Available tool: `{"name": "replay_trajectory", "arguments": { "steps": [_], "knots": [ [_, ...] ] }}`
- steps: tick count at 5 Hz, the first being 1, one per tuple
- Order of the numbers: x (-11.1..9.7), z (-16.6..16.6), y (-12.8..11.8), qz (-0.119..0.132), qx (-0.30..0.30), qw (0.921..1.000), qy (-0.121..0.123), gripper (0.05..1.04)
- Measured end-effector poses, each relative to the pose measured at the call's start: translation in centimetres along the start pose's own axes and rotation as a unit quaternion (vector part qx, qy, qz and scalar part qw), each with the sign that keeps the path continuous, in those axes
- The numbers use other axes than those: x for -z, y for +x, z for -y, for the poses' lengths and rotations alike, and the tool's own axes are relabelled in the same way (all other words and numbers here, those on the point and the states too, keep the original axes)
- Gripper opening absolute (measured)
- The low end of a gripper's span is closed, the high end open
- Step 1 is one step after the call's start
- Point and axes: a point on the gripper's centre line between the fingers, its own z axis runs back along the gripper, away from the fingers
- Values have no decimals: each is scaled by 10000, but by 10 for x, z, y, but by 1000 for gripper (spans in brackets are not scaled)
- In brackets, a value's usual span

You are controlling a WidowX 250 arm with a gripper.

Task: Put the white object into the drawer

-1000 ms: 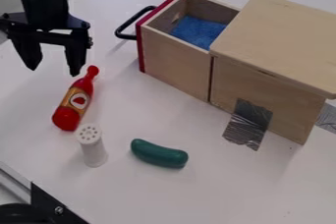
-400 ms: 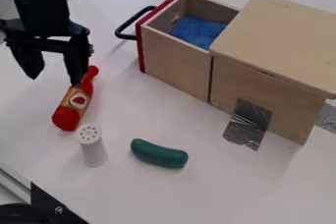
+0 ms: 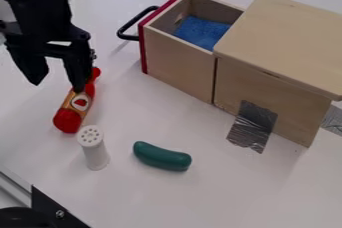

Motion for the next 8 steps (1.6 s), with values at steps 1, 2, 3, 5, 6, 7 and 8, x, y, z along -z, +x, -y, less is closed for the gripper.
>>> {"name": "replay_trajectory", "arguments": {
  "steps": [1,2,3,5,6,7,8],
  "knots": [
    [15,11,-12,-152,350,9993,-20,999],
    [26,22,-22,-251,718,9971,62,999],
    [31,25,-26,-278,757,9967,64,999],
    [48,28,-24,-387,712,9966,140,999],
    [52,28,-23,-419,652,9969,149,999],
    [53,27,-21,-362,607,9973,181,999],
    [56,27,-21,-377,581,9974,185,999]
  ]
}}
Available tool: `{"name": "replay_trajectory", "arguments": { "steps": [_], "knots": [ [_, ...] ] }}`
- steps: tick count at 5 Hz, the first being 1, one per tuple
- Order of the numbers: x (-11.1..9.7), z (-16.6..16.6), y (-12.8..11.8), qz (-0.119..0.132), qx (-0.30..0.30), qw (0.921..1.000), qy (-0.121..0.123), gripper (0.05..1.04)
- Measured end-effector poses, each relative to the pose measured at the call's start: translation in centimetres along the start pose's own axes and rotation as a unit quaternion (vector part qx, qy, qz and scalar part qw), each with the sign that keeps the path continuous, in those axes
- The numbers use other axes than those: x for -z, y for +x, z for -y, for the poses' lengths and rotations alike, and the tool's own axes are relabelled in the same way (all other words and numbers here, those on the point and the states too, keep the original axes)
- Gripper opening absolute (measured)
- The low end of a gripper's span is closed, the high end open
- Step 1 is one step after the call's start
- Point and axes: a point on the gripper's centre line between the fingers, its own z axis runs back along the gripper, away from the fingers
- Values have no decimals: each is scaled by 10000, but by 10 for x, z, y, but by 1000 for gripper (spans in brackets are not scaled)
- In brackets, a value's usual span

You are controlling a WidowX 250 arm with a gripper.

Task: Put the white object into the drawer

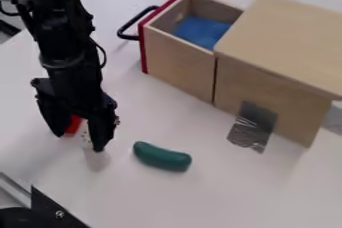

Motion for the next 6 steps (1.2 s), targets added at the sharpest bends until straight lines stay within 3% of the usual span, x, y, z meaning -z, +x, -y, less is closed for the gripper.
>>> {"name": "replay_trajectory", "arguments": {
  "steps": [2,3,4,6],
  "knots": [
    [4,-1,-4,-56,-69,10000,2,969],
    [4,-2,-5,-59,-122,9999,-19,692],
    [4,-3,-5,-25,-210,9998,-56,516],
    [4,-7,-6,-5,-363,9993,-94,515]
  ]
}}
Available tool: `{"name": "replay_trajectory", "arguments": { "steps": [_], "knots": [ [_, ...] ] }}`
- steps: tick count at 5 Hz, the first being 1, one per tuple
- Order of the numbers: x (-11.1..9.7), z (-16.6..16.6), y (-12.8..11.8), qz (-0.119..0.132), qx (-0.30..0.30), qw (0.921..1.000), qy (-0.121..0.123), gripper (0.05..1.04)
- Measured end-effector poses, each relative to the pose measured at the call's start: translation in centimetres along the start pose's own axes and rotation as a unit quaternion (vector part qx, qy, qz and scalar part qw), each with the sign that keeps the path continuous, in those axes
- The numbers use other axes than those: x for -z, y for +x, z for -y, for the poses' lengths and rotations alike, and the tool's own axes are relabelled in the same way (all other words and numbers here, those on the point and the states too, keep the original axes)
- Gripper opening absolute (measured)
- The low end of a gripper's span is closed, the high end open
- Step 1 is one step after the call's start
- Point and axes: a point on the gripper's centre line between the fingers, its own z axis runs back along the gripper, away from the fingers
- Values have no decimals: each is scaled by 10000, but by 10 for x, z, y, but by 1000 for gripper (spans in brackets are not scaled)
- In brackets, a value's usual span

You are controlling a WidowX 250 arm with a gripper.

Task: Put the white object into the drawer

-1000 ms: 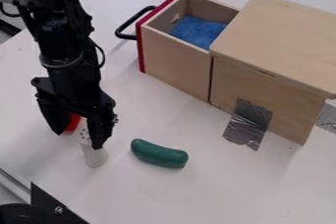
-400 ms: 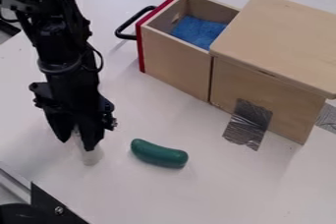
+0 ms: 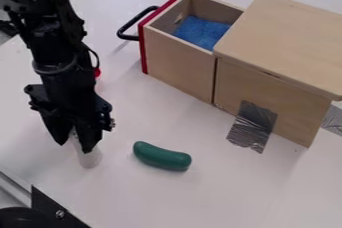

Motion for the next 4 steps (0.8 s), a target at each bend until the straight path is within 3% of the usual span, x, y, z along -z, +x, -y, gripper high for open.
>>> {"name": "replay_trajectory", "arguments": {
  "steps": [2,3,4],
  "knots": [
    [-27,6,7,354,67,9992,-190,515],
    [-47,10,27,542,30,9980,-313,515],
    [-57,12,54,565,-89,9974,-431,515]
  ]
}}
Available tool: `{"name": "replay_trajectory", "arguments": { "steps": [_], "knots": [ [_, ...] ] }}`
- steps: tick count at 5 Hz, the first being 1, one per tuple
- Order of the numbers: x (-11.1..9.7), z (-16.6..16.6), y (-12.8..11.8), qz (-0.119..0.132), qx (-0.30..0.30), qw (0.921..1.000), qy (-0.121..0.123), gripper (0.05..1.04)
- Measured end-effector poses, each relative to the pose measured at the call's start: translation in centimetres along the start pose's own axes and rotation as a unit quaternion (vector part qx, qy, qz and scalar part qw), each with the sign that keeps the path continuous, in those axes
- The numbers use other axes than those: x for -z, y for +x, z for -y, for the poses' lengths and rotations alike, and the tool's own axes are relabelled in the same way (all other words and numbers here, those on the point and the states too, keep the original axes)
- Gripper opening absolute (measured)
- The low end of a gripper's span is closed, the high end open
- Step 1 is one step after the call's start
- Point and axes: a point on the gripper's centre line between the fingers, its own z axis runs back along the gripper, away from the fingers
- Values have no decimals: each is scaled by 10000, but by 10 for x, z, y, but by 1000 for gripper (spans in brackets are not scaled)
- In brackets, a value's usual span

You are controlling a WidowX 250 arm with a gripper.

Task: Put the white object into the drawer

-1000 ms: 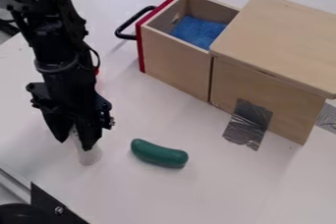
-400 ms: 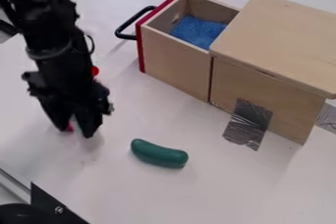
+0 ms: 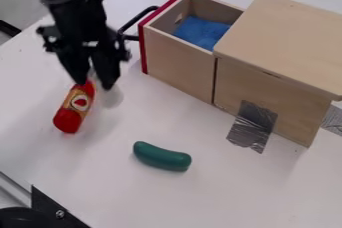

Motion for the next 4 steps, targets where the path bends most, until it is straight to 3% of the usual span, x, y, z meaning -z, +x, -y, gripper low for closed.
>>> {"name": "replay_trajectory", "arguments": {
  "steps": [2,4],
  "knots": [
    [-19,11,58,19,-77,9997,-223,515],
    [-47,31,86,38,137,9996,-250,515]
  ]
}}
